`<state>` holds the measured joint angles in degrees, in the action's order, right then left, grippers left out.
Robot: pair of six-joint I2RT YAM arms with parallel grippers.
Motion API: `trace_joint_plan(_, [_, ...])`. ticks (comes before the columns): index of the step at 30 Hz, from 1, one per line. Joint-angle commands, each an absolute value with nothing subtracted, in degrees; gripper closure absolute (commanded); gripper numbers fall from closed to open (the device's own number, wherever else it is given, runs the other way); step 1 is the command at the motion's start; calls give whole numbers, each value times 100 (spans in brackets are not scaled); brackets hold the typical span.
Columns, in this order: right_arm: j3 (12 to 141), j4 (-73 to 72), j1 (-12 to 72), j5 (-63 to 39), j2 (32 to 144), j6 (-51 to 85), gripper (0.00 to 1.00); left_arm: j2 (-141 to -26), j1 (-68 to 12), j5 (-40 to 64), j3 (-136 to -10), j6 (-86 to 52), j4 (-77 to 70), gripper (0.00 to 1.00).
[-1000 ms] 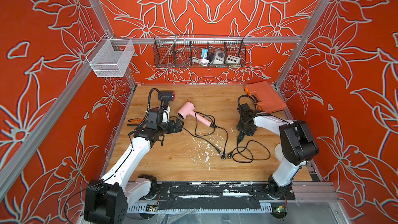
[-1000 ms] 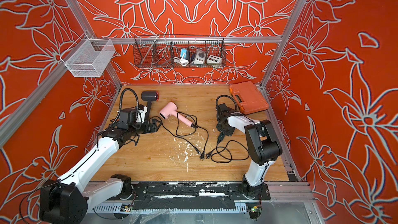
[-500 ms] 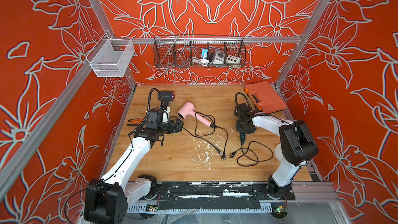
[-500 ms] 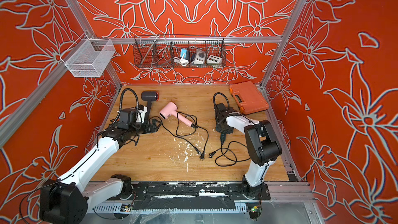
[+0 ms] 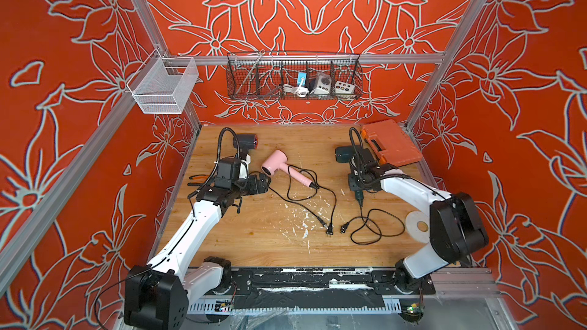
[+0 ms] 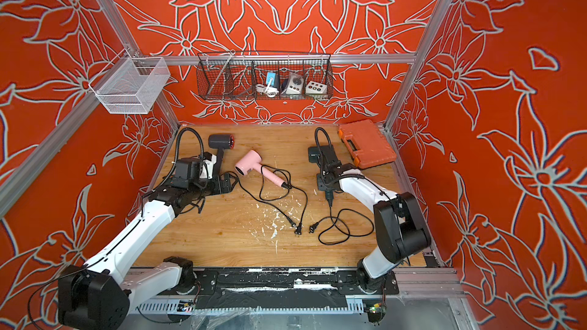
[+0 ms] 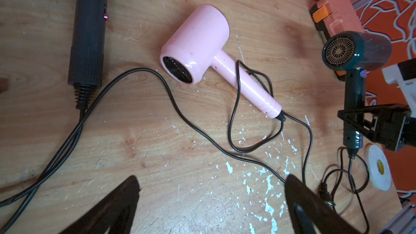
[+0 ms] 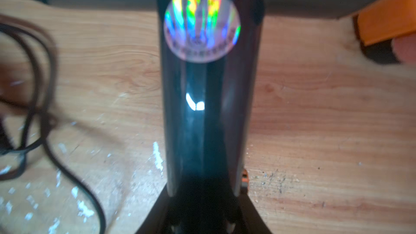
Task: Wrap the cord around the hair dryer
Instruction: Pick up the hair dryer from the center of the board.
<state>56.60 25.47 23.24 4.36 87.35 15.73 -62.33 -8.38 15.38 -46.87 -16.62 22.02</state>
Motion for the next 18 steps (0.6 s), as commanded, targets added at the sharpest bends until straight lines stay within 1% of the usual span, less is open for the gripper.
trace_joint_plan(1, [5363, 1659, 2463, 60, 7997, 541, 100, -6243, -874, 1933, -4976, -1682, 2319, 2])
trace_joint_plan(6, [5001, 1373, 2685, -372, 7206, -290, 100, -6302, -879, 2887, -5226, -1555, 2316, 2])
trace_joint_plan(9, [4831, 1251, 2969, -567, 6869, -682, 100, -6216, -879, 3520, -5280, -1586, 2241, 2])
trace_joint_plan(15, [4775, 1530, 3959, -472, 6656, -1678, 100, -5756, -874, 4634, -5454, -1771, 2071, 3])
trace_joint_plan(18, [4821, 1724, 4414, -344, 6604, -2088, 100, -5808, -875, 5034, -5809, -1577, 2523, 4])
